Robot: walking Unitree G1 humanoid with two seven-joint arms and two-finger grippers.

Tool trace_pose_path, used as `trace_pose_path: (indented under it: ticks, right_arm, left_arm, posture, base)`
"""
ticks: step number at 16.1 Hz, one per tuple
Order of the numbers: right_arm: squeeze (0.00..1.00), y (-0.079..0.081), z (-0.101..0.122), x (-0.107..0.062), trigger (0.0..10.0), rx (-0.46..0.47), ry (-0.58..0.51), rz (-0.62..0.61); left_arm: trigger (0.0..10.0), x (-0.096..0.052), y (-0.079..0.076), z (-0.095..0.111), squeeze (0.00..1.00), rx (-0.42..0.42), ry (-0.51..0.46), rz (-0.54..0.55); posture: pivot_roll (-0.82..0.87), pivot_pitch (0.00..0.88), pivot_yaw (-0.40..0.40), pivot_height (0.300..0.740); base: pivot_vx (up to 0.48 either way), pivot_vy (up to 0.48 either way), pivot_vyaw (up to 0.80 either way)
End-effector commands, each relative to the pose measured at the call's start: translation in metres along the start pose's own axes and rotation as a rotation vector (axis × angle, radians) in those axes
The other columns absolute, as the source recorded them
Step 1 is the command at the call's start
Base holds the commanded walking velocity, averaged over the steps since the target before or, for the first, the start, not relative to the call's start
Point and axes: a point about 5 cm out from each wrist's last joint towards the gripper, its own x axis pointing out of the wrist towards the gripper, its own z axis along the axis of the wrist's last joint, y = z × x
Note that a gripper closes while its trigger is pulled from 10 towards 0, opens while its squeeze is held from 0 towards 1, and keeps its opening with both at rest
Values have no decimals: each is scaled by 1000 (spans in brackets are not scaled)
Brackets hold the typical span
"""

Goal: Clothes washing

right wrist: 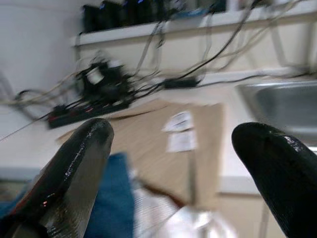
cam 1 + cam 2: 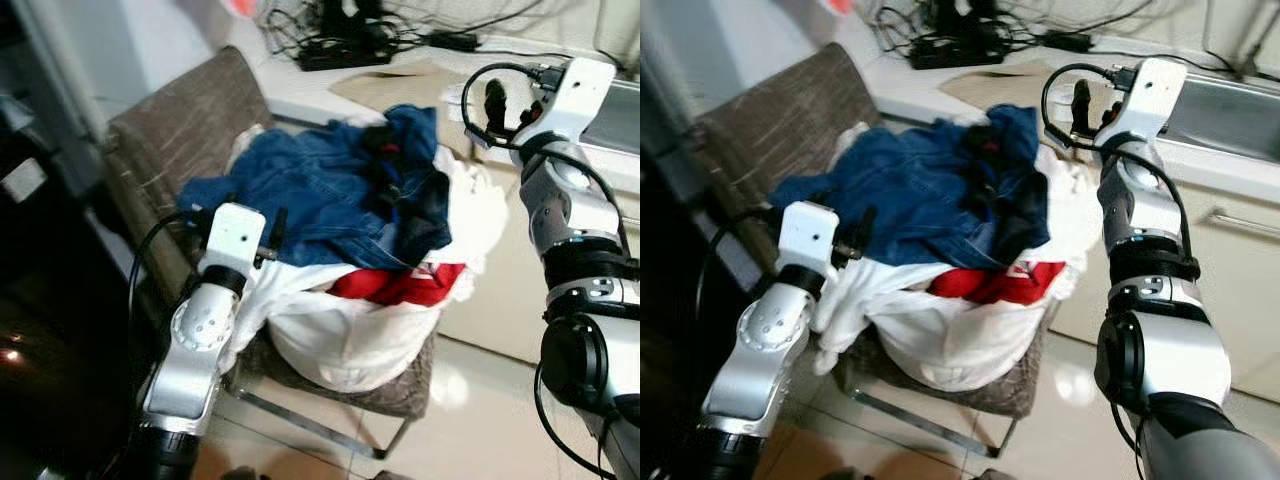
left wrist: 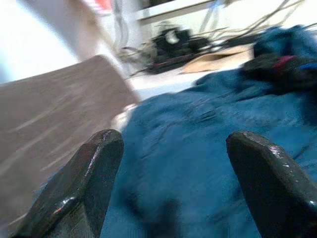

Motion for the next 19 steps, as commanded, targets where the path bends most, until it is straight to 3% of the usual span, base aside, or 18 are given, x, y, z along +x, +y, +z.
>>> trace_pose_path:
  ticks: [1,2,4,7,11,19]
  right_arm:
    - [0,-1,0,2,10000,-9,21,2]
    - [0,9,-4,5,10000,-46,57,37]
    - [0,14,-7,5,10000,-53,76,50]
    - [0,16,-9,7,10000,-43,96,42]
    - [0,19,-17,7,10000,-2,128,9]
    - [0,20,-31,4,10000,39,190,-22]
  left_arm:
    - [10000,-2,2,6,0,5,-14,0]
    - [10000,-11,7,5,0,21,7,7]
    - [10000,-18,11,4,0,31,19,13]
    - [10000,-25,14,4,0,43,34,24]
    - [10000,-50,29,7,0,79,80,67]
    - [10000,-82,43,16,0,125,148,99]
  posture:
    - [66,0,-17,723]
    - [102,0,-12,723]
    - [124,12,-14,723]
    - [162,41,-15,723]
    - [241,100,-4,723]
    - [332,175,12,723]
  base:
    - [0,0,0]
    - [0,0,0]
    - [0,0,0]
    - [0,0,0]
    - [0,0,0]
    - [0,0,0]
